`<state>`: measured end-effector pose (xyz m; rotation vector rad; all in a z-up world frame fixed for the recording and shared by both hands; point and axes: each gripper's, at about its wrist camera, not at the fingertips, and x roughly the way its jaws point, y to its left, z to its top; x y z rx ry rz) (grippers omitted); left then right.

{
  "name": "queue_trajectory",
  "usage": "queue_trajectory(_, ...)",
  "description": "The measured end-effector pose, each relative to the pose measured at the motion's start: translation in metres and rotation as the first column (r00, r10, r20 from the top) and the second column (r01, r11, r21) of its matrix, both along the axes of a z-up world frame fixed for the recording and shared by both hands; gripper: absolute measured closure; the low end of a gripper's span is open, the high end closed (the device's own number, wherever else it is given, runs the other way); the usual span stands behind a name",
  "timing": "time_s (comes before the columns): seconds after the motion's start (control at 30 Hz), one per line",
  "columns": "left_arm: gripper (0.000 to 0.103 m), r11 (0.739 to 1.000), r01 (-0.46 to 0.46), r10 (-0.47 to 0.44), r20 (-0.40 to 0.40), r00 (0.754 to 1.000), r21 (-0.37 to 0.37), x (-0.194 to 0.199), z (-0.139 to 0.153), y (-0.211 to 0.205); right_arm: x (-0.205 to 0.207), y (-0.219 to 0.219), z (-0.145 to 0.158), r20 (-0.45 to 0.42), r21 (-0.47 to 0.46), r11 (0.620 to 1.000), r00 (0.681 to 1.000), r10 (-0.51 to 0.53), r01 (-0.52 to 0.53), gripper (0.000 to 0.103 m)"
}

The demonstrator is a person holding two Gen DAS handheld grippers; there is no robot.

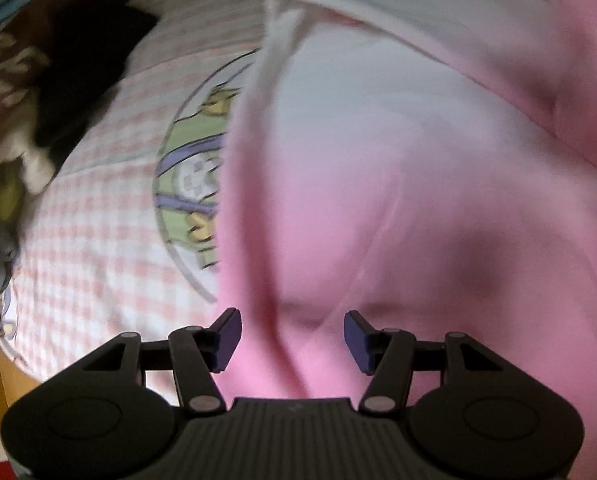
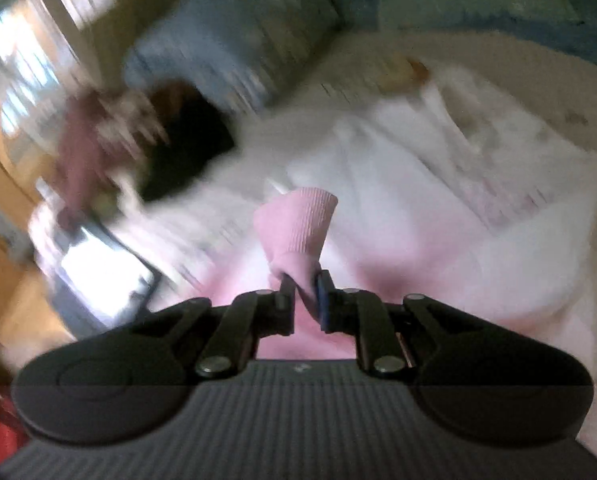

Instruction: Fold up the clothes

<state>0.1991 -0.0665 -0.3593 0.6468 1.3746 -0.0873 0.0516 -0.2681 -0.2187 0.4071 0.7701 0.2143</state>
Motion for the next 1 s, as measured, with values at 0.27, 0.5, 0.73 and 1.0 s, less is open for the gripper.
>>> queue_trajectory(0.27,0.044,0.999,-0.032,0.031,0.051,0.998,0.024,0.007,0.004,0.034,0.031,0.060,-0.030,0.019,-0.057,0.998,1.000,0.022,-0.021,0.086)
queue_trajectory(0.5,0.044,0.992,0.117,-0.123,0.132,0.984,0.056,0.009,0.006,0.020,0.086,0.091,-0.063,-0.081,-0.216,0.958,0.981,0.176,-0.189,0.067)
queue_trajectory(0.73,0.043,0.912,0.400,-0.409,0.237,0.881,0.088,0.010,0.033,-0.006,0.051,0.027,-0.029,-0.111,-0.171,0.978,0.988,0.103,-0.121,0.027)
queue_trajectory(1.0,0.041,0.667,0.736,-0.741,0.206,0.640,0.114,0.061,0.040,-0.063,0.080,-0.111,-0.086,-0.350,-0.024,0.932,0.870,-0.346,0.361,0.026)
